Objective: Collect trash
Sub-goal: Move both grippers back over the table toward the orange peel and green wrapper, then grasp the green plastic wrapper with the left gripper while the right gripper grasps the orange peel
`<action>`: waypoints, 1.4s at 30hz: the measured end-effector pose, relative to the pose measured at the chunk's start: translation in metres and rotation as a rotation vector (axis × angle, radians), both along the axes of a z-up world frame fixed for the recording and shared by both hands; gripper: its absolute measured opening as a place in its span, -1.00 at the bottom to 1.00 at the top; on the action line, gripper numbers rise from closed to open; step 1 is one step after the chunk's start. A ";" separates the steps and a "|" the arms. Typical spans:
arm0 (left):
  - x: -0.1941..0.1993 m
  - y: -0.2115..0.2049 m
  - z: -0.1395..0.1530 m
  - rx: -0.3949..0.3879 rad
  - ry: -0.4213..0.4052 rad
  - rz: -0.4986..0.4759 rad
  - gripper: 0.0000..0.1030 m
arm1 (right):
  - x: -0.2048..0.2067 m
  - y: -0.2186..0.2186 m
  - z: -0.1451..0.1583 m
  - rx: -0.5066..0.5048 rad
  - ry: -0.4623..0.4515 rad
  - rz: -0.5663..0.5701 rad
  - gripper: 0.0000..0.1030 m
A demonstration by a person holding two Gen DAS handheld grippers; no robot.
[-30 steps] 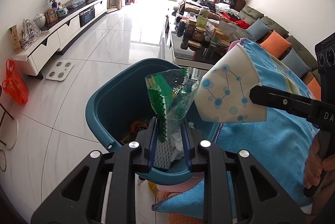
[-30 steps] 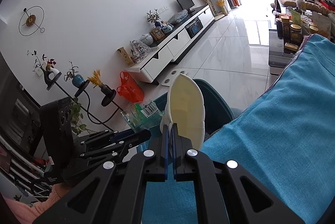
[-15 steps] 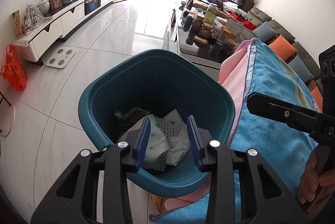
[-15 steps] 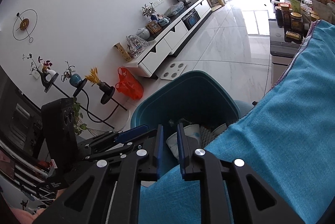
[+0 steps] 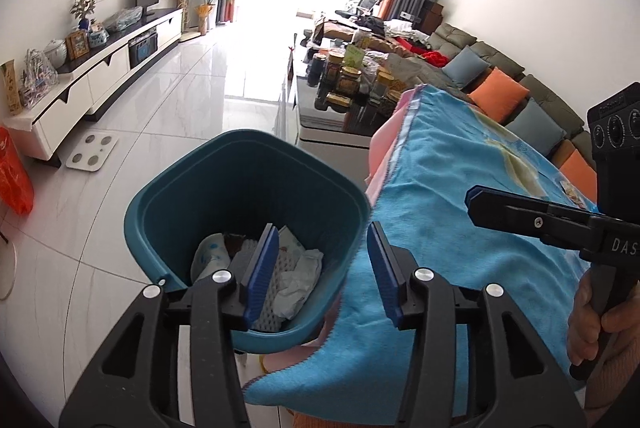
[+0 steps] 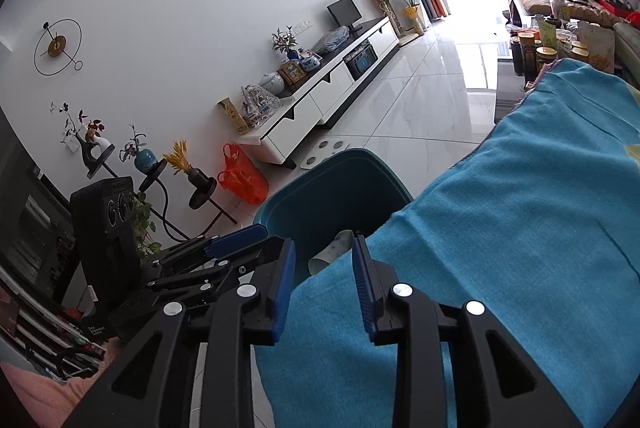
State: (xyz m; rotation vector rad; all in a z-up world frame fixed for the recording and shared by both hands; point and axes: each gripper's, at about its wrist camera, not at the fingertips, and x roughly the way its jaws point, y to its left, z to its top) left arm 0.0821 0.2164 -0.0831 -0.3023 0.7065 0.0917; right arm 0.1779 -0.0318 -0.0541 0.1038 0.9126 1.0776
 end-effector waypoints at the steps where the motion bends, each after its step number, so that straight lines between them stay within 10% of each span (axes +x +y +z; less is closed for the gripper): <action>1: -0.001 -0.010 0.005 0.002 -0.013 -0.022 -0.07 | -0.001 -0.008 0.001 0.001 -0.005 -0.009 -0.44; 27: 0.020 -0.286 0.019 0.010 -0.044 -0.691 0.00 | -0.049 -0.299 0.014 -0.022 -0.113 -0.603 -0.37; 42: 0.040 -0.420 0.009 0.001 0.035 -0.943 -0.02 | -0.061 -0.391 -0.001 0.015 -0.100 -0.795 -0.36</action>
